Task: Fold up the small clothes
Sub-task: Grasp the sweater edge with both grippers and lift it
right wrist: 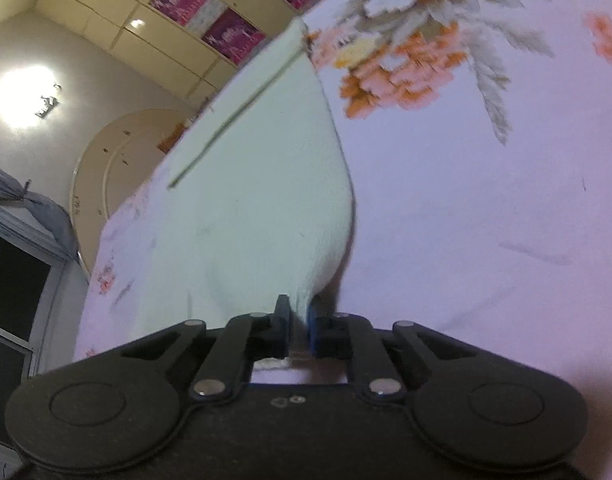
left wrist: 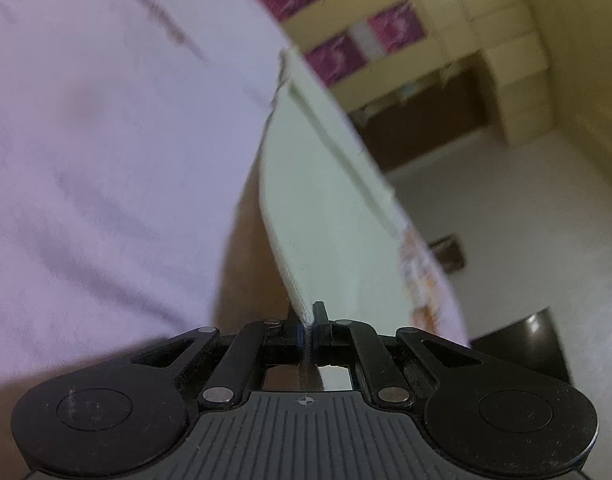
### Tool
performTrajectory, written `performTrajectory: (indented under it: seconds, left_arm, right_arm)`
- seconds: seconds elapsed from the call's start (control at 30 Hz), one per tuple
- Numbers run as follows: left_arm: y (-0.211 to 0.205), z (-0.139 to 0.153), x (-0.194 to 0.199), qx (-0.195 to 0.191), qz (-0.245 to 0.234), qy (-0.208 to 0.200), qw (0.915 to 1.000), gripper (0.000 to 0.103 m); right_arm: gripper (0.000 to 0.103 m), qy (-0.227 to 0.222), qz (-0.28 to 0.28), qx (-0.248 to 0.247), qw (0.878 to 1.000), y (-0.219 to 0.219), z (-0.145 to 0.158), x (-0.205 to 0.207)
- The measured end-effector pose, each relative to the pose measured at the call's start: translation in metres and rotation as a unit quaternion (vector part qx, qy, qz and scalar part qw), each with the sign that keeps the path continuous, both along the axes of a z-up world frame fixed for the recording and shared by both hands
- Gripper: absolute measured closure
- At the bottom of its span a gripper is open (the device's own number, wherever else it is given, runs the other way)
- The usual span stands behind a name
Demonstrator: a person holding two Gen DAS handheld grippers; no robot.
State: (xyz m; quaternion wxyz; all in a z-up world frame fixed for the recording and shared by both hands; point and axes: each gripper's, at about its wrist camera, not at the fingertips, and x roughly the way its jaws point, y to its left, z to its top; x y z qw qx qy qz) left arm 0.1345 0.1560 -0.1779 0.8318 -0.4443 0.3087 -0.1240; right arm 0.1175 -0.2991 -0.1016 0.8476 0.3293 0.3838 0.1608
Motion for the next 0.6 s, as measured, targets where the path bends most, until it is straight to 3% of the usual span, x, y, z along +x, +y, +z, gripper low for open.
performTrajectory:
  seconds: [0.1, 0.2, 0.4, 0.6]
  left_arm:
    - [0.004, 0.0, 0.002, -0.004, 0.006, -0.006, 1.0, 0.099]
    - [0.006, -0.003, 0.011, -0.006, 0.011, 0.004, 0.9999, 0.099]
    - [0.01, 0.037, 0.041, -0.022, 0.003, -0.037, 0.9991, 0.099]
    - [0.019, 0.067, 0.103, -0.055, 0.023, -0.058, 0.9966, 0.099]
  right_arm:
    - [0.094, -0.032, 0.011, 0.006, 0.999, 0.001, 0.013, -0.003]
    - [0.094, -0.035, 0.017, 0.0, 0.999, 0.005, 0.017, 0.006]
    - [0.094, -0.082, 0.005, 0.0, 0.997, 0.01, 0.054, 0.023]
    - [0.094, -0.117, -0.01, -0.011, 0.993, 0.016, 0.097, 0.067]
